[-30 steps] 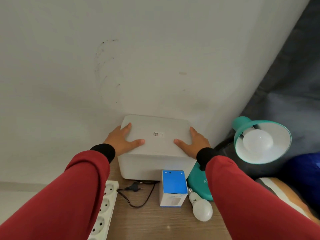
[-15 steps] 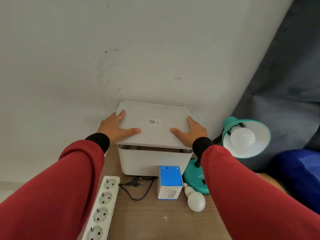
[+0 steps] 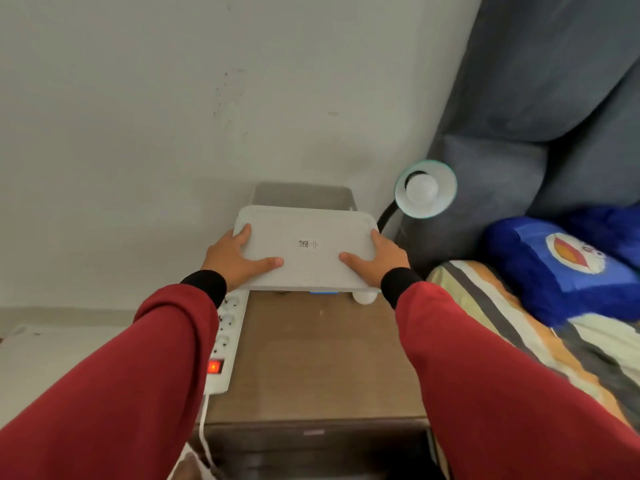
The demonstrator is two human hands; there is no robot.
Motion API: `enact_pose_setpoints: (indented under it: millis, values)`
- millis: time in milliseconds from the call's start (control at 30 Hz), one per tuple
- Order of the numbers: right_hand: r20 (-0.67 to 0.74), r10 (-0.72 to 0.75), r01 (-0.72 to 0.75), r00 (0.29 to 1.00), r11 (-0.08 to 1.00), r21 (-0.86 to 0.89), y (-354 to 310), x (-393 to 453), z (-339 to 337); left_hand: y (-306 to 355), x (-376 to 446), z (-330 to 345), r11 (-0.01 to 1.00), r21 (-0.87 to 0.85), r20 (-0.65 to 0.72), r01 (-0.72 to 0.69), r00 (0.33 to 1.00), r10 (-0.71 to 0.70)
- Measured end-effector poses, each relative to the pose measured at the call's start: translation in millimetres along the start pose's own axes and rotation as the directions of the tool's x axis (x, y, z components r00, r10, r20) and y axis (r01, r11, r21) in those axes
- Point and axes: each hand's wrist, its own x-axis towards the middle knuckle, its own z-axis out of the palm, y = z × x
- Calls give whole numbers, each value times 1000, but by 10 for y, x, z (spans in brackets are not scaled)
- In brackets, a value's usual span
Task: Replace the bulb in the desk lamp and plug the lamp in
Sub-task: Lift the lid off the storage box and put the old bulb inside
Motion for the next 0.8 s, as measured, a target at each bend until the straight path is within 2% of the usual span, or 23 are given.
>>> enact_pose_setpoints:
  millis: [333,600,800]
  values:
    - [124,91,-88,988,996,-25,653,-1042,568,-521,-982,760,994,59,109,91,989,-97]
    - [197,176,-172,965,984,-36,1035,-1147,900,-678,-1067,1150,989,112,179,101,976,-120]
    - [214,178,-167,961,983,-70,1207,-1050,1083,-838,-1012,1404,979,150,211,136,963,-166]
